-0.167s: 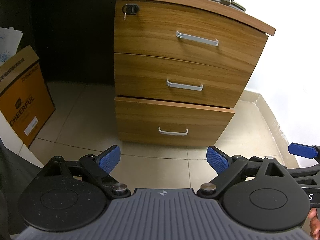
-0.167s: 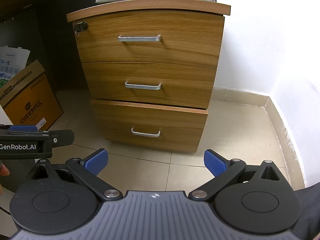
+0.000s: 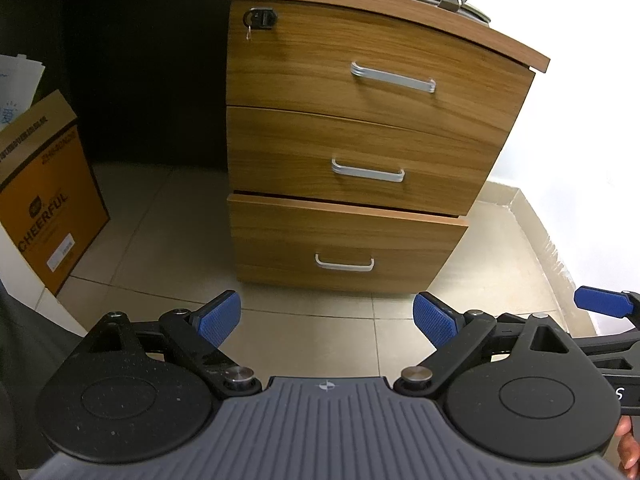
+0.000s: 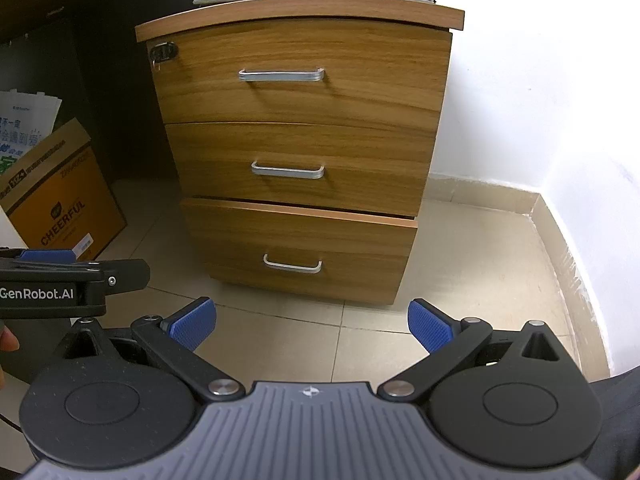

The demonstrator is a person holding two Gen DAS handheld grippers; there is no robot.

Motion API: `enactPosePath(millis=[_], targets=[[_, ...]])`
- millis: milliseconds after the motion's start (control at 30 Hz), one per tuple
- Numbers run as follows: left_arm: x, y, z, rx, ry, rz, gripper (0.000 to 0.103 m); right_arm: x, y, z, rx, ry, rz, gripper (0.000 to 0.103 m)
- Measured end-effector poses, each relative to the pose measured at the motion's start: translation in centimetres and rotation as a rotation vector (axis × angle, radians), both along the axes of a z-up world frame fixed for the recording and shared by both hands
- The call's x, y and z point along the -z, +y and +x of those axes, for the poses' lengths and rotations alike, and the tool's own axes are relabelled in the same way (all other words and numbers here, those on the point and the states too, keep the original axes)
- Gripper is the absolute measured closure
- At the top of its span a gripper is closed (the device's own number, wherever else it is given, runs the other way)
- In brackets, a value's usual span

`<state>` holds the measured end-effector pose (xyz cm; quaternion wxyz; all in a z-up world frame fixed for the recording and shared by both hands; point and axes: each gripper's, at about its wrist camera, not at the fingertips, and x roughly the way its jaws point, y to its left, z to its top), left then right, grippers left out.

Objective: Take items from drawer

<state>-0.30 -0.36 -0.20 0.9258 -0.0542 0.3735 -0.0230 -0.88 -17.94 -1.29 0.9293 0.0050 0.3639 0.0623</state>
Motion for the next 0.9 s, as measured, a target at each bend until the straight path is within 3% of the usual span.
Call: enactPosePath(millis=[367, 900], targets=[[0.4, 0.54, 0.52, -0.005, 0.018, -0.027, 0.009, 0.18, -0.08, 0.26, 0.004, 0.001, 0.009, 0.0], [0.73, 0.35, 0.49, 0.004, 0.022, -0.007, 0.009, 0.34, -0.55, 0.02, 0.006, 0.001, 0.023, 0.0]])
